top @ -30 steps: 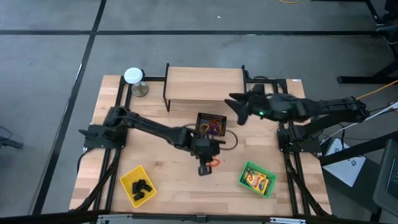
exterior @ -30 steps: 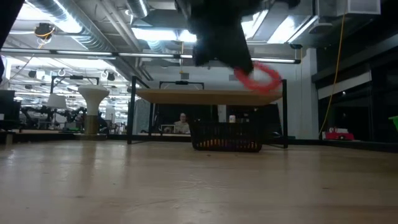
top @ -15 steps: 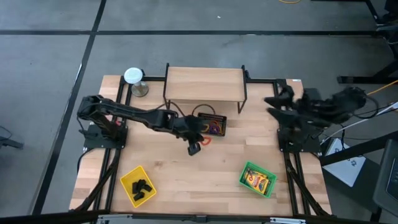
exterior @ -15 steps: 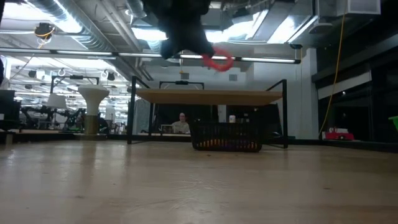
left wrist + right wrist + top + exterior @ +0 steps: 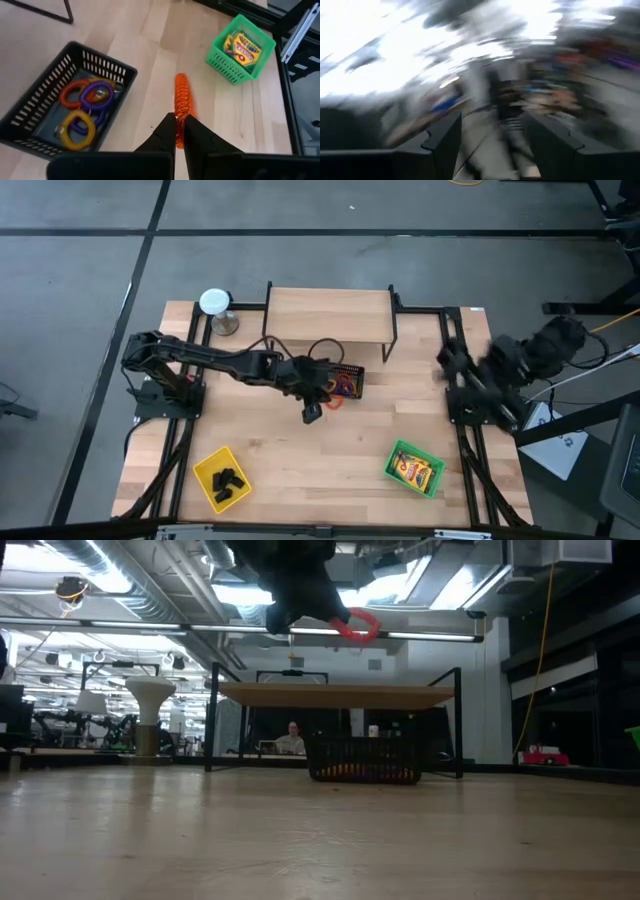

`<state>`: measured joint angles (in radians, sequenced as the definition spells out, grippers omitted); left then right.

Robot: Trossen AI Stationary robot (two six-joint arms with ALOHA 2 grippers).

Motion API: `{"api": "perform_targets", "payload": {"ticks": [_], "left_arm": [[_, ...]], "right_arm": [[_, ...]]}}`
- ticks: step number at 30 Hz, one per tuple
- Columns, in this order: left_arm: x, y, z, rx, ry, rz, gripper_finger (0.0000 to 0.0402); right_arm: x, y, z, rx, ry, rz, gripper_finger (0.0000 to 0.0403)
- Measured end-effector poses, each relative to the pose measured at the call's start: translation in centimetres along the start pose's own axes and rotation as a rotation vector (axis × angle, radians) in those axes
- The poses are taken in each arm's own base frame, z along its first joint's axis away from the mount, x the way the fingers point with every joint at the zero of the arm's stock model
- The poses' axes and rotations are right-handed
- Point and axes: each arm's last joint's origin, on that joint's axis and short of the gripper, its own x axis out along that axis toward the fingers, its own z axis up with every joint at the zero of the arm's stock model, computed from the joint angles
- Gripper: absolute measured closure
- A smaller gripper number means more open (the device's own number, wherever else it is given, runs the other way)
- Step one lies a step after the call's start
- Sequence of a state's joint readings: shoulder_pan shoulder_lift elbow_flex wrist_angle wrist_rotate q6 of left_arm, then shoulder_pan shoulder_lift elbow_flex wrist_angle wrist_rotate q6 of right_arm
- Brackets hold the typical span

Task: Pick & Place Office Desk Supplies
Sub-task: Put the orange spring keychain into the black basket

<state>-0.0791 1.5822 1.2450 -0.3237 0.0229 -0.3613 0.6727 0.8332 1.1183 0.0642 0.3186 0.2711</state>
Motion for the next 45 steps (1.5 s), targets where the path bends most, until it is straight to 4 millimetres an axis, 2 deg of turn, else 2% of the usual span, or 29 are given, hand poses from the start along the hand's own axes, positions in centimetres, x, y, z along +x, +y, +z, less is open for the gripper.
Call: {"api": "perform_targets", "payload": {"ticks": [2, 3, 6, 9, 15, 21, 24, 26, 32, 37, 40, 45], "left_arm": [[0.0, 0.3, 0.1, 0.009, -0.004, 0.002, 0.0390], [0.0, 0.4, 0.2, 0.010, -0.007, 0.005, 0.0390], [0.0, 1.0, 0.5, 0.015, -0.020, 0.013, 0.0390], [-0.1, 1.6, 0.7, 0.020, -0.023, 0.026, 0.0390], [-0.1, 2.2, 0.9, 0.017, -0.021, 0.027, 0.0389], [-0.1, 2.2, 0.9, 0.016, -0.018, 0.017, 0.0389], [-0.1, 2.2, 0.9, 0.016, -0.022, 0.028, 0.0389], [-0.1, 2.4, 1.0, 0.008, -0.028, 0.037, 0.0389], [-0.1, 2.5, 1.1, -0.003, -0.042, 0.049, 0.0389], [0.3, 2.5, 1.0, -0.006, -0.037, 0.047, 0.0389], [0.6, 2.6, 1.0, -0.020, -0.038, 0.047, 0.0389], [1.3, 2.9, 1.0, -0.036, -0.049, 0.050, 0.0389]], "right_arm": [[-0.1, 0.5, -0.4, -0.148, 0.048, 0.189, 0.0188], [-0.3, 0.5, -0.7, -0.176, 0.060, 0.214, 0.0188], [-2.6, -0.6, -2.0, -0.175, 0.093, 0.156, 0.0188], [-5.6, -2.2, -3.3, -0.139, 0.013, 0.092, 0.0188], [-11.1, -5.0, -6.7, -0.156, -0.061, 0.172, 0.0188], [-14.7, -6.9, -8.8, -0.190, -0.155, 0.189, 0.0188], [-14.7, -7.3, -10.3, -0.230, -0.114, 0.178, 0.0188], [-14.6, -7.4, -10.6, -0.243, -0.093, 0.159, 0.0188], [-14.2, -7.7, -12.9, -0.185, -0.059, 0.211, 0.0188], [-14.0, -8.3, -17.0, -0.163, -0.071, 0.340, 0.0188], [-14.1, -9.0, -19.5, -0.133, -0.049, 0.322, 0.0188], [-13.9, -9.4, -20.3, -0.179, 0.034, 0.233, 0.0188]]}}
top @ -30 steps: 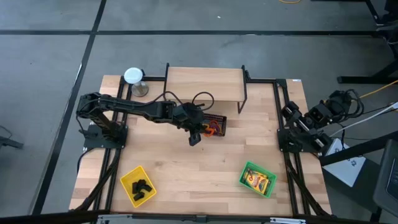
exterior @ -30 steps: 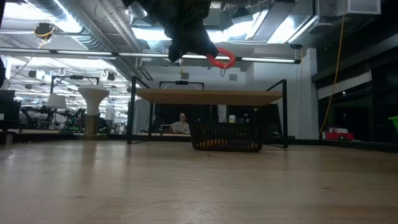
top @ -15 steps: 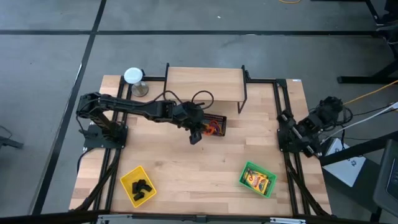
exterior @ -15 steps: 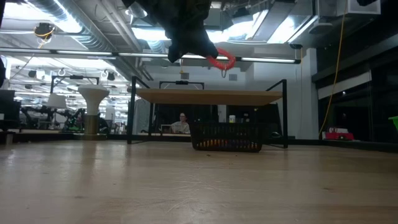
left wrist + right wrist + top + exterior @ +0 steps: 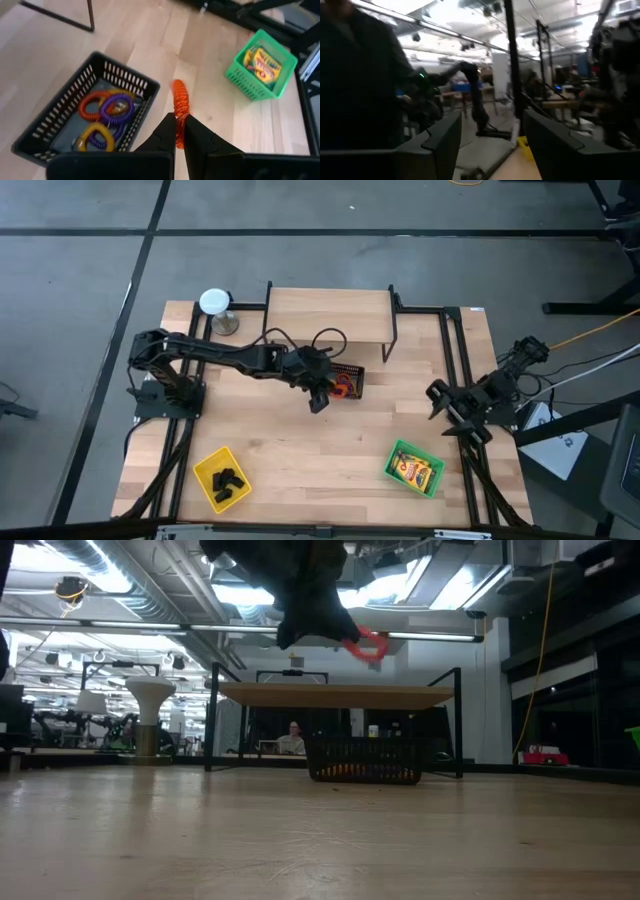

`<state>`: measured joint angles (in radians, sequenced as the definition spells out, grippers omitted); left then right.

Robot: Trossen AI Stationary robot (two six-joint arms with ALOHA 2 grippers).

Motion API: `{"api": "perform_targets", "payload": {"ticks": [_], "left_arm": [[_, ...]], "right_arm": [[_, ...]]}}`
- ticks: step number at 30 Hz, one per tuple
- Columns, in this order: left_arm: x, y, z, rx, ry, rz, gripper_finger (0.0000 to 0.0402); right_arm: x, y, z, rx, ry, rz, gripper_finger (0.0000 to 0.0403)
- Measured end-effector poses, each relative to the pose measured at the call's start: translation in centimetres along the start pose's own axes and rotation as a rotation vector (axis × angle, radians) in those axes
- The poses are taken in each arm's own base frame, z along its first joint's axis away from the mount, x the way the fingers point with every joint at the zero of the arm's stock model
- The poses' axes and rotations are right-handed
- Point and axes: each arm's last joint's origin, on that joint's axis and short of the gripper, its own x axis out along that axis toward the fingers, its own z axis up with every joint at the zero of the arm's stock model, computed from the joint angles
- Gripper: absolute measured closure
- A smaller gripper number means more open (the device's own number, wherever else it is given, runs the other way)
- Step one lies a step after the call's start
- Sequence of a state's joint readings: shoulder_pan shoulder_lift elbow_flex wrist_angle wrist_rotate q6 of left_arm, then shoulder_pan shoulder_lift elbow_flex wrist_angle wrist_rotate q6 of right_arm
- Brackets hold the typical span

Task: Pick & Place Office Desk Supplies
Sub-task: Put the orange spring keychain into the black basket, then return to Home Position

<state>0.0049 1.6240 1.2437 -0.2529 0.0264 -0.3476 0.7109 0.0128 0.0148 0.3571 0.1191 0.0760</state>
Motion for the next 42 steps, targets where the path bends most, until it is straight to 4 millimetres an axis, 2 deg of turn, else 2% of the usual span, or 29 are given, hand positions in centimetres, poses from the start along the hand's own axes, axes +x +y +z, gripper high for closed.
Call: {"api": "perform_targets", "payload": {"ticks": [5, 8, 19, 30, 34, 42], "left_arm": [[0.4, 1.1, 0.3, -0.024, -0.017, 0.038, 0.0389], [1.2, 2.1, 0.3, -0.035, -0.009, 0.071, 0.0389], [6.8, 5.2, -1.8, -0.060, 0.078, 0.056, 0.0389], [9.4, 6.6, -3.3, -0.079, 0.111, 0.079, 0.0386], [9.4, 7.0, -3.2, -0.099, 0.104, 0.096, 0.0363], [8.0, 8.2, -2.1, -0.157, 0.079, 0.125, 0.0268]], "right_arm": [[0.0, -0.2, -0.5, 0.006, 0.046, -0.073, 0.0188], [0.0, -0.3, -1.0, 0.000, 0.100, -0.084, 0.0188], [-0.1, -0.3, -1.5, -0.008, 0.151, -0.088, 0.0188], [-0.1, -0.3, -1.5, -0.008, 0.152, -0.088, 0.0188], [-0.1, -0.3, -1.5, -0.008, 0.152, -0.088, 0.0188], [-0.1, -0.3, -1.5, -0.008, 0.152, -0.088, 0.0188]]}}
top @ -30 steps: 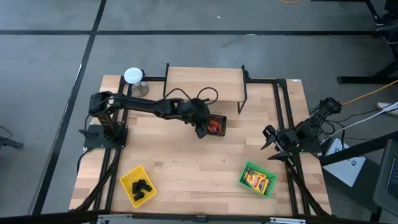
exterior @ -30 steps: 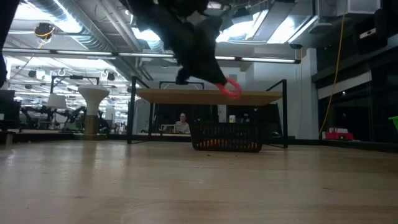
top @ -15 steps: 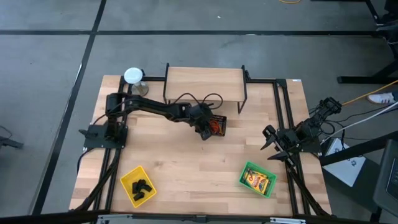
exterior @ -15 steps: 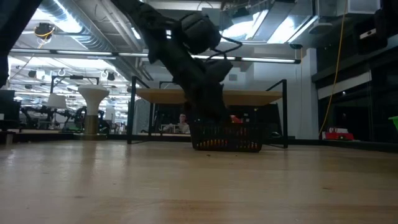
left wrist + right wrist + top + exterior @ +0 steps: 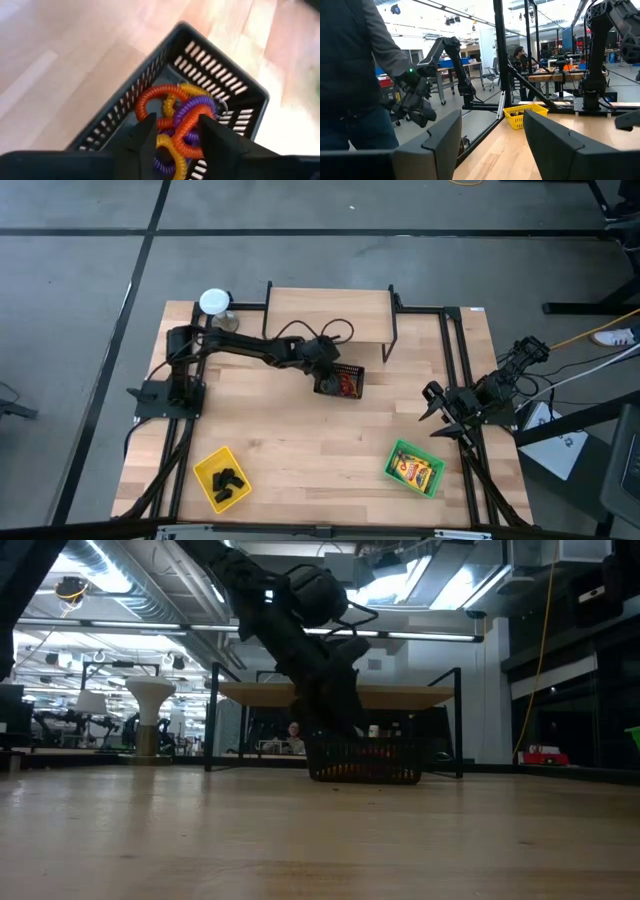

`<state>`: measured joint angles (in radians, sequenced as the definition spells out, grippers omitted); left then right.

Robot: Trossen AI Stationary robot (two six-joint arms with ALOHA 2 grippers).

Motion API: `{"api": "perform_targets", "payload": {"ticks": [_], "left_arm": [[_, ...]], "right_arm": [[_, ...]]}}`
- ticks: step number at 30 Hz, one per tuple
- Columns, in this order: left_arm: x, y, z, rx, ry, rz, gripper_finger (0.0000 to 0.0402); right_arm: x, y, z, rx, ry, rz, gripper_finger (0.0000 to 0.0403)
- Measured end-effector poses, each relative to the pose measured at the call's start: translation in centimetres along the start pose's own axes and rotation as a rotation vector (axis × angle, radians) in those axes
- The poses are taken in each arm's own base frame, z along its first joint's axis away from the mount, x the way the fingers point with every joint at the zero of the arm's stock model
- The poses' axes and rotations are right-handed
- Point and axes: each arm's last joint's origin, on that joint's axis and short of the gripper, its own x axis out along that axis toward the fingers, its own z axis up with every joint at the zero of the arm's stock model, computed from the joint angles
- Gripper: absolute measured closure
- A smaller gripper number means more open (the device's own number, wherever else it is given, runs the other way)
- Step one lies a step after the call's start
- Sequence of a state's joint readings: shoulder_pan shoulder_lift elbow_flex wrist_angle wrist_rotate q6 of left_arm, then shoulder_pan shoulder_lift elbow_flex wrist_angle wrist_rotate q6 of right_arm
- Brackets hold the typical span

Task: Pick & Place Office Desk Supplies
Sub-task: Return to Home Position

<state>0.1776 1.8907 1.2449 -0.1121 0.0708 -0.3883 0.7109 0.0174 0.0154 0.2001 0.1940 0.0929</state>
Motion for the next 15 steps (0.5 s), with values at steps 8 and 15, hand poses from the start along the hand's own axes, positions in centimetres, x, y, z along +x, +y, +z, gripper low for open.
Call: {"api": "perform_targets", "payload": {"ticks": [8, 15], "left_arm": [[-4.4, -0.4, 2.7, -0.041, -0.109, -0.097, 0.0217], [-12.8, -2.0, 5.6, 0.003, -0.351, -0.167, 0.0223]], "right_arm": [[0.0, 0.0, 0.0, 0.000, 0.000, 0.000, 0.0188], [0.0, 0.0, 0.0, 0.000, 0.000, 0.000, 0.0188]]}}
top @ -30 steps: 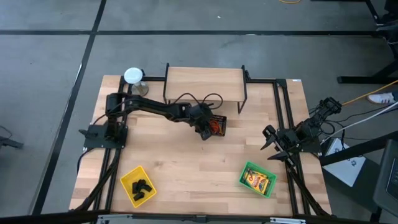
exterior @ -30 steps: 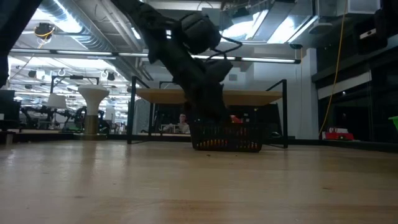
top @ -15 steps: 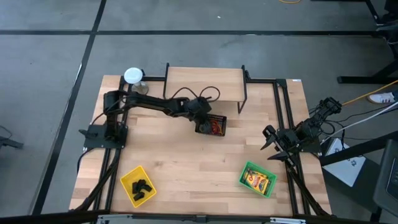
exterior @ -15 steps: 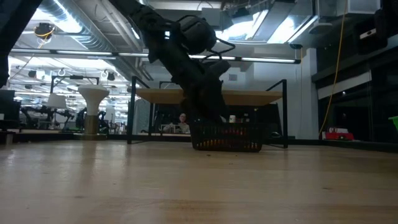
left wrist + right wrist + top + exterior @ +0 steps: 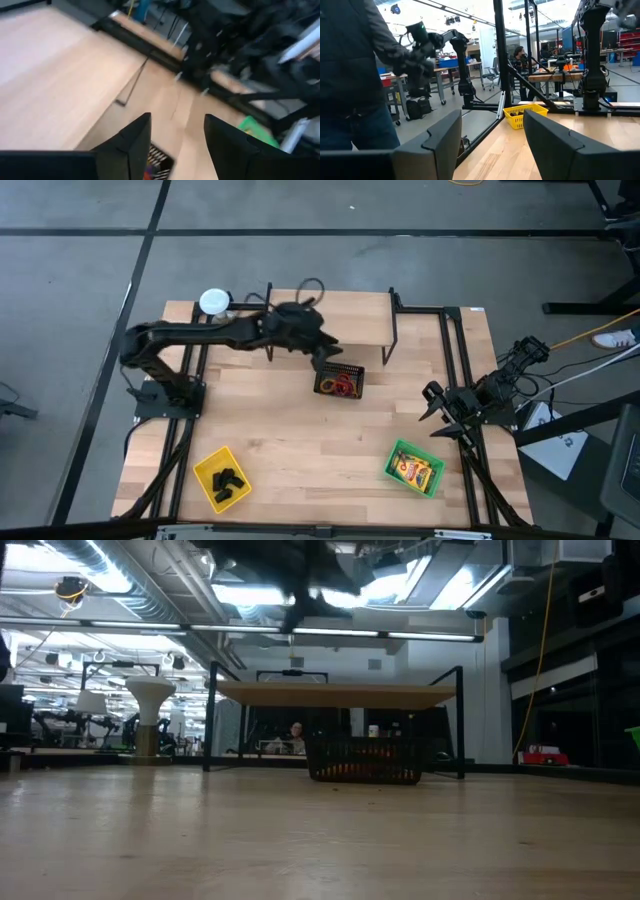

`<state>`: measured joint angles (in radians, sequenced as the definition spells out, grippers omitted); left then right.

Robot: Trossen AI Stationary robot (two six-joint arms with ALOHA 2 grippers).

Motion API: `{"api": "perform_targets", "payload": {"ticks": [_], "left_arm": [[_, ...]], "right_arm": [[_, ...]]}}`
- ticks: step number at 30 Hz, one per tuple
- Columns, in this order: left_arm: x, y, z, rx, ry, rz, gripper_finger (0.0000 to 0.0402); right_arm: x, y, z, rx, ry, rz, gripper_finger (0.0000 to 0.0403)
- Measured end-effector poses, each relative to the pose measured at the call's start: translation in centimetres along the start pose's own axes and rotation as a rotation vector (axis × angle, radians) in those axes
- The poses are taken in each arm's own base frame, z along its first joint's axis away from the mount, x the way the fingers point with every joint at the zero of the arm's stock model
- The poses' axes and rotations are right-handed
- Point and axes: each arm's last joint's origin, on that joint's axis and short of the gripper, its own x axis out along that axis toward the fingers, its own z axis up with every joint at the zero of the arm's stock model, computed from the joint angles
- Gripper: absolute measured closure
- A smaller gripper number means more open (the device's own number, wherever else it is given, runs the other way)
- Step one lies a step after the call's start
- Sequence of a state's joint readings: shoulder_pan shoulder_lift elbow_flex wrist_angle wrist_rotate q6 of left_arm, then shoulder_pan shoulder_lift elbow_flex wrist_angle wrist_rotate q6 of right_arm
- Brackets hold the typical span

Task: Pick & Place Office Desk Supplies
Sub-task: Return to Home Position

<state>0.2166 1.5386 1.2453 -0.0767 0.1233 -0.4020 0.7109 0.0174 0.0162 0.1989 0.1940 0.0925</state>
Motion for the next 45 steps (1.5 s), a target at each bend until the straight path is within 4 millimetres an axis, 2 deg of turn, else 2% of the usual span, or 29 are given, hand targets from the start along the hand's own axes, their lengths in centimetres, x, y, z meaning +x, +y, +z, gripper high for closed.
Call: {"api": "perform_targets", "payload": {"ticks": [3, 12, 18, 27, 32, 39, 45], "left_arm": [[-2.1, -1.0, 0.9, -0.011, -0.029, -0.039, 0.0229], [-6.4, -5.2, 1.4, 0.074, -0.127, -0.059, 0.0246], [-8.8, -7.9, 1.1, 0.111, -0.176, -0.082, 0.0249], [-13.1, -11.4, -0.7, 0.220, -0.177, -0.093, 0.0249], [-16.5, -11.5, -1.7, 0.231, -0.243, -0.153, 0.0249], [-21.1, -9.0, -4.9, 0.179, -0.384, -0.217, 0.0249], [-22.7, -7.3, -8.0, 0.161, -0.351, -0.326, 0.0249]], "right_arm": [[0.0, 0.0, 0.0, 0.000, 0.000, 0.000, 0.0188], [0.0, 0.0, 0.0, 0.000, 0.000, 0.000, 0.0188], [0.0, 0.0, 0.0, 0.000, 0.000, 0.000, 0.0188], [0.0, 0.0, 0.0, 0.000, 0.000, 0.000, 0.0188], [0.0, 0.0, 0.0, 0.000, 0.000, 0.000, 0.0188], [0.0, 0.0, 0.0, 0.000, 0.000, 0.000, 0.0188], [0.0, 0.0, 0.0, 0.000, 0.000, 0.000, 0.0188]]}}
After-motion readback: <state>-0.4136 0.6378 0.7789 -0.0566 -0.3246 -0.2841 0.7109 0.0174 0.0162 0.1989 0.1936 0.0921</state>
